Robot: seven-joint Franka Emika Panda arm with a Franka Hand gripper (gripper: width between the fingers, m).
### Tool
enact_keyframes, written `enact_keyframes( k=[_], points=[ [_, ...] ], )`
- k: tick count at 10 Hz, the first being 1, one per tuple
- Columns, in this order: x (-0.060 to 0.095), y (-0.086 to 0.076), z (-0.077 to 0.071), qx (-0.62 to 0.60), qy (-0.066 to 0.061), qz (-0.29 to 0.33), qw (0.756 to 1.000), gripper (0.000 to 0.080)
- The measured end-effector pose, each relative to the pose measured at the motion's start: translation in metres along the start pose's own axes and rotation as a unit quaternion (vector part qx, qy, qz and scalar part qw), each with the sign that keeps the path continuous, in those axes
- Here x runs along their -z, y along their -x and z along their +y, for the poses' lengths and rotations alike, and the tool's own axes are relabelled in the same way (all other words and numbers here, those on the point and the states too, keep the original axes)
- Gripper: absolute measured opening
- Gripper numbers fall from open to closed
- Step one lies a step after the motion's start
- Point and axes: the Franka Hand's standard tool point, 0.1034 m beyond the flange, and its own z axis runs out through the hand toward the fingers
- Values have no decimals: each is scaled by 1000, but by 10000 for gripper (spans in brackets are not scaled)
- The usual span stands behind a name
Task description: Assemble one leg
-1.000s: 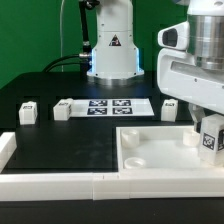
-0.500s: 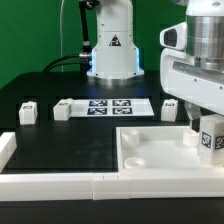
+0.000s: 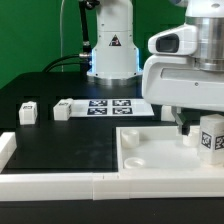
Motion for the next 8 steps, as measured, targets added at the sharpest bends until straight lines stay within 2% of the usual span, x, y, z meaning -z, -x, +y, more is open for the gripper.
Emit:
enact_keyframes(
  k=[2, 4, 5, 6, 7, 8],
  points=[
    [0, 0, 2, 132, 3, -9, 991, 649],
    [0, -1, 4, 246, 11, -9, 969, 649],
    [0, -2, 5, 283, 13, -9, 959, 649],
    [0, -2, 5, 290, 13, -9, 957, 608],
    [0, -2, 5, 288, 13, -9, 958, 608],
    [0, -2, 6, 287, 13, -9, 958, 470]
  ],
)
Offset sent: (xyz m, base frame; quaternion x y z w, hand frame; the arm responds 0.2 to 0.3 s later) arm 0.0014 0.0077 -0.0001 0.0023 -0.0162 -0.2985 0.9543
